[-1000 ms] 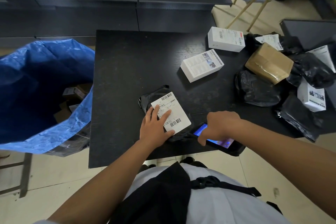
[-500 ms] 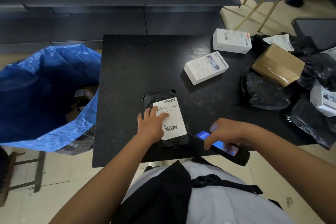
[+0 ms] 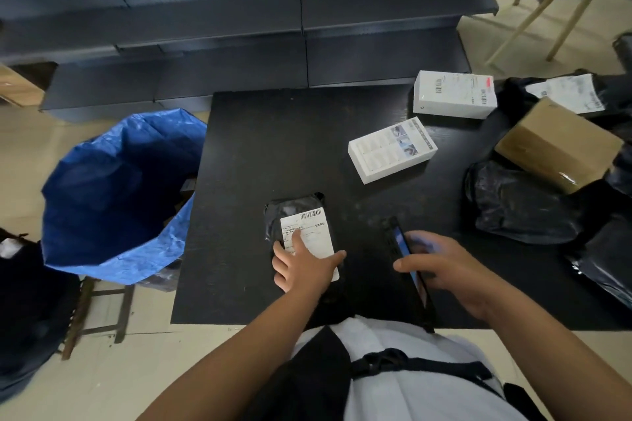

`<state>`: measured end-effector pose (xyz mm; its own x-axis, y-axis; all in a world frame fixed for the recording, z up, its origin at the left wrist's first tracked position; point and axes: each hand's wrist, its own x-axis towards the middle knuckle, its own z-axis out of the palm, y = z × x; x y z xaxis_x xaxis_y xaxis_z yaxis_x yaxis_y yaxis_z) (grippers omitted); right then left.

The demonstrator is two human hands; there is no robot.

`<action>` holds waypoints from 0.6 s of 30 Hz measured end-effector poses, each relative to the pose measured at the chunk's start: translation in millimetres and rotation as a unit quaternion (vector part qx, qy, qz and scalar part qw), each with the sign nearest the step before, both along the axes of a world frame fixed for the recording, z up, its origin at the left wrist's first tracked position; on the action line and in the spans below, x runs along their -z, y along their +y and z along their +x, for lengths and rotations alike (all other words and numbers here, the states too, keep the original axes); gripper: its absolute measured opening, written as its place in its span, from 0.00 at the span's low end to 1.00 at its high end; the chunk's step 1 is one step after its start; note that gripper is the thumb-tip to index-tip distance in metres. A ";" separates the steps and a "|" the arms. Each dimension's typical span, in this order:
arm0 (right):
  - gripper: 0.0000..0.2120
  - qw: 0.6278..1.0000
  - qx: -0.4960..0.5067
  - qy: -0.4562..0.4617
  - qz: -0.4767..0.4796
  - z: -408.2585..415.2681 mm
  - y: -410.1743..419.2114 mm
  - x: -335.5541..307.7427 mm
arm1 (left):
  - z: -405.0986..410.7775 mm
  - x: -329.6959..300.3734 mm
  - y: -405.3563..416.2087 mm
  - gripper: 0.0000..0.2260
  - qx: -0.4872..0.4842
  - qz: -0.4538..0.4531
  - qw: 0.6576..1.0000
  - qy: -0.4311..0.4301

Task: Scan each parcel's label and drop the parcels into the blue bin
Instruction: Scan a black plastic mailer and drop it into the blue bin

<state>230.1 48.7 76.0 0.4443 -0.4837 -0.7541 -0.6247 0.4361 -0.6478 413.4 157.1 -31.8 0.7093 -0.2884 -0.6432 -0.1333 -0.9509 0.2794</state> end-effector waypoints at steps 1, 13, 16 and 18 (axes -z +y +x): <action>0.31 1.000 -0.002 -0.009 0.009 -3.7 -4.5 1.3 | -4.0 2.8 -4.0 0.49 -0.008 0.013 1.000 -0.017; 0.12 0.992 -0.061 -0.057 0.090 0.3 -34.7 34.8 | 0.2 7.8 2.9 0.46 0.012 0.050 0.997 -0.065; 0.12 0.986 -0.082 -0.084 0.119 13.0 -34.0 39.1 | 6.5 7.0 19.9 0.47 0.063 0.048 0.995 -0.054; 0.17 0.985 -0.103 -0.077 0.119 22.9 -28.2 42.2 | 11.8 8.2 30.0 0.49 0.079 0.049 0.995 -0.045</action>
